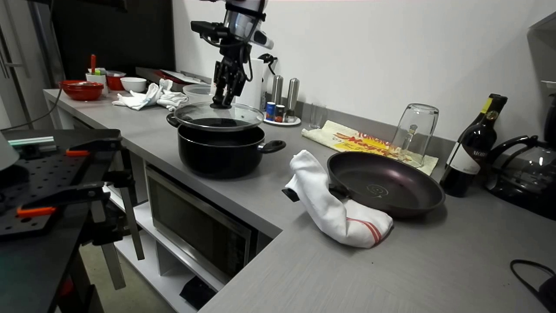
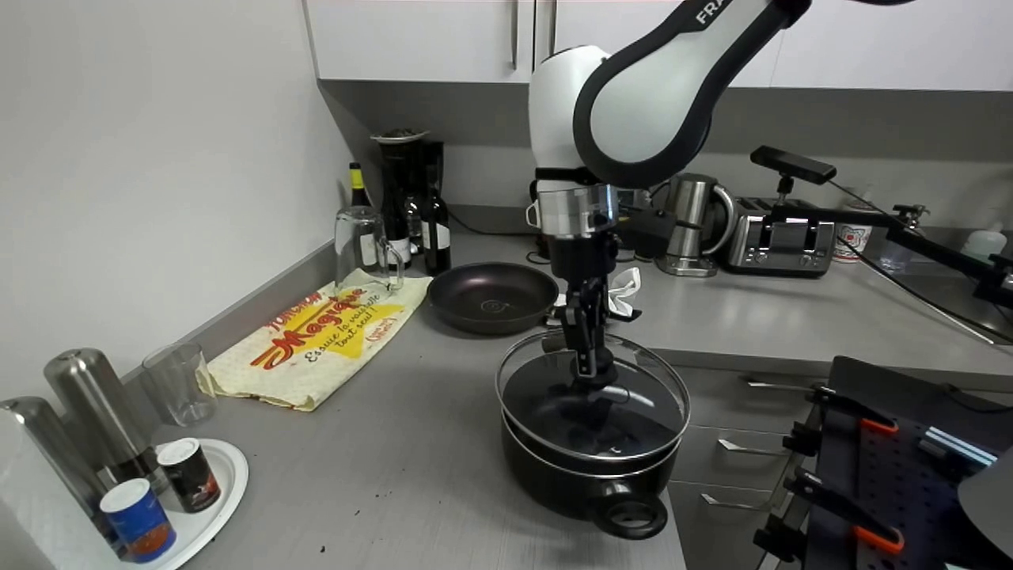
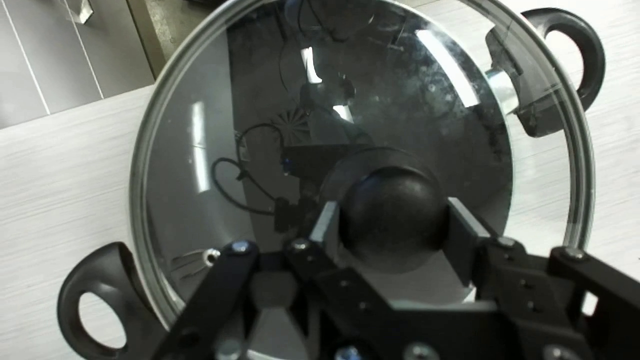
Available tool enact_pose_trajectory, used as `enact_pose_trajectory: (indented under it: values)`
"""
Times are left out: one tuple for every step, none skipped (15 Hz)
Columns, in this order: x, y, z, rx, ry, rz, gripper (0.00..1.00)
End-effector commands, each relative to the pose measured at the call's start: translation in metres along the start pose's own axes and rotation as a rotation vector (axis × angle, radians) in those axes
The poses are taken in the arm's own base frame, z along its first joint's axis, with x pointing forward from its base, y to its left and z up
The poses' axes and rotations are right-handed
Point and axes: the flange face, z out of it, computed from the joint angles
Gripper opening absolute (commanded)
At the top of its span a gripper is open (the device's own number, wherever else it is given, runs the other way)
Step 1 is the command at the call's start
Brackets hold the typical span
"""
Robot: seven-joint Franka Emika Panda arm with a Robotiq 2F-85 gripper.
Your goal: Take the lid off the pot
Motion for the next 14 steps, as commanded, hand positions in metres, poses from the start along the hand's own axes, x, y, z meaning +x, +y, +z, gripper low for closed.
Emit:
enact_pose_trajectory:
  values:
    - [-0.008,-0.008,-0.033,-0.029,0.034,-0.015,0.26]
    - [-0.004,-0.009,-0.039,-0.035,0.036,-0.026,0.26]
    - [0.001,-0.008,-0.045,-0.047,0.040,-0.023,0.26]
    - [0.006,-0.008,-0.050,-0.055,0.040,-0.029,0.26]
    - [0.012,-0.006,-0.055,-0.064,0.034,-0.034,0.26]
    - [0.020,-0.006,-0.061,-0.082,0.032,-0.035,0.26]
    - [0.028,-0.006,-0.067,-0.090,0.021,-0.043,0.26]
    - [0.036,-0.007,-0.072,-0.106,0.016,-0.045,0.26]
    - [0.044,-0.008,-0.078,-0.116,0.009,-0.057,0.26]
    - [0.054,-0.010,-0.083,-0.128,0.002,-0.065,0.26]
    - [0.063,-0.013,-0.088,-0.136,-0.003,-0.073,0.26]
    - [0.074,-0.016,-0.092,-0.145,-0.008,-0.080,0.26]
    - [0.084,-0.019,-0.095,-0.151,-0.011,-0.090,0.26]
    - [0.096,-0.022,-0.097,-0.153,-0.017,-0.099,0.26]
